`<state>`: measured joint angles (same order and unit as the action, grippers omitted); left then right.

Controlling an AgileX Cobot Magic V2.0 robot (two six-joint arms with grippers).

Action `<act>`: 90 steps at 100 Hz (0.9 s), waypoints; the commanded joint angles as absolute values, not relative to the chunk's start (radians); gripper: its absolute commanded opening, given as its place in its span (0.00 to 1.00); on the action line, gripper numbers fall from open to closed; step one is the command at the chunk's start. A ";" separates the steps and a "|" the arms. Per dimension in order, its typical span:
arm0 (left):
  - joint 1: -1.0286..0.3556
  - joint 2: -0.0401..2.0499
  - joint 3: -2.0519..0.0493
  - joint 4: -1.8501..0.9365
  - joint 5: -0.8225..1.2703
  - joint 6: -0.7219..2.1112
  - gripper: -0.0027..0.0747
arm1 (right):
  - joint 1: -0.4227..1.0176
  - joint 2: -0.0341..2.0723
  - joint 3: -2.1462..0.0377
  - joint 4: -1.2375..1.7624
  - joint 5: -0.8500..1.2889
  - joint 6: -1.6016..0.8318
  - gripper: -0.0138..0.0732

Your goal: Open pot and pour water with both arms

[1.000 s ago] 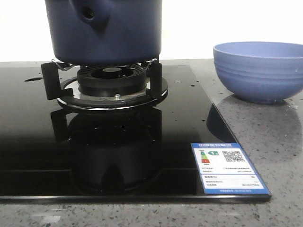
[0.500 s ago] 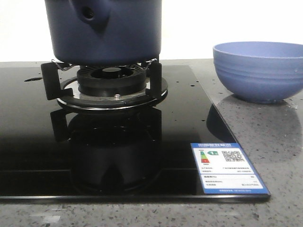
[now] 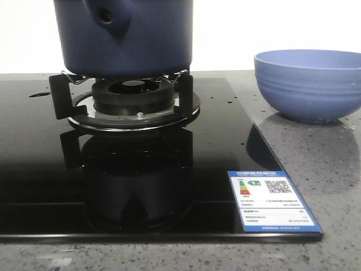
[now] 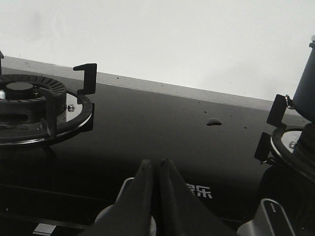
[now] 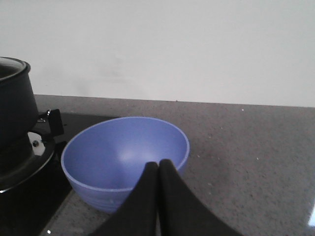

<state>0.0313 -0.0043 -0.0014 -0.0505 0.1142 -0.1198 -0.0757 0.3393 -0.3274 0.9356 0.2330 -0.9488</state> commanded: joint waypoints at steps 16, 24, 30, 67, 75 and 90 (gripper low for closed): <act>0.023 -0.032 0.033 -0.057 0.044 -0.130 0.01 | -0.083 0.318 -0.338 0.051 0.163 -0.044 0.09; 0.023 -0.032 0.033 -0.057 0.044 -0.130 0.01 | -0.079 0.278 -0.292 0.051 0.094 -0.056 0.09; 0.023 -0.032 0.033 -0.057 0.044 -0.130 0.01 | -0.072 0.242 -0.236 0.042 0.059 -0.056 0.09; 0.023 -0.032 0.033 -0.057 0.044 -0.130 0.01 | -0.005 -0.018 0.033 -0.010 0.069 -0.023 0.09; 0.023 -0.030 0.033 -0.057 0.044 -0.130 0.01 | -0.005 -0.027 0.033 -0.031 0.082 -0.007 0.09; 0.023 -0.030 0.033 -0.057 0.044 -0.130 0.01 | -0.005 -0.027 0.035 -0.035 0.082 -0.007 0.09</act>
<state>0.0313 -0.0043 -0.0014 -0.0505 0.1165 -0.1198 -0.0056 -0.0102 0.0074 -0.0220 0.1499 -0.0098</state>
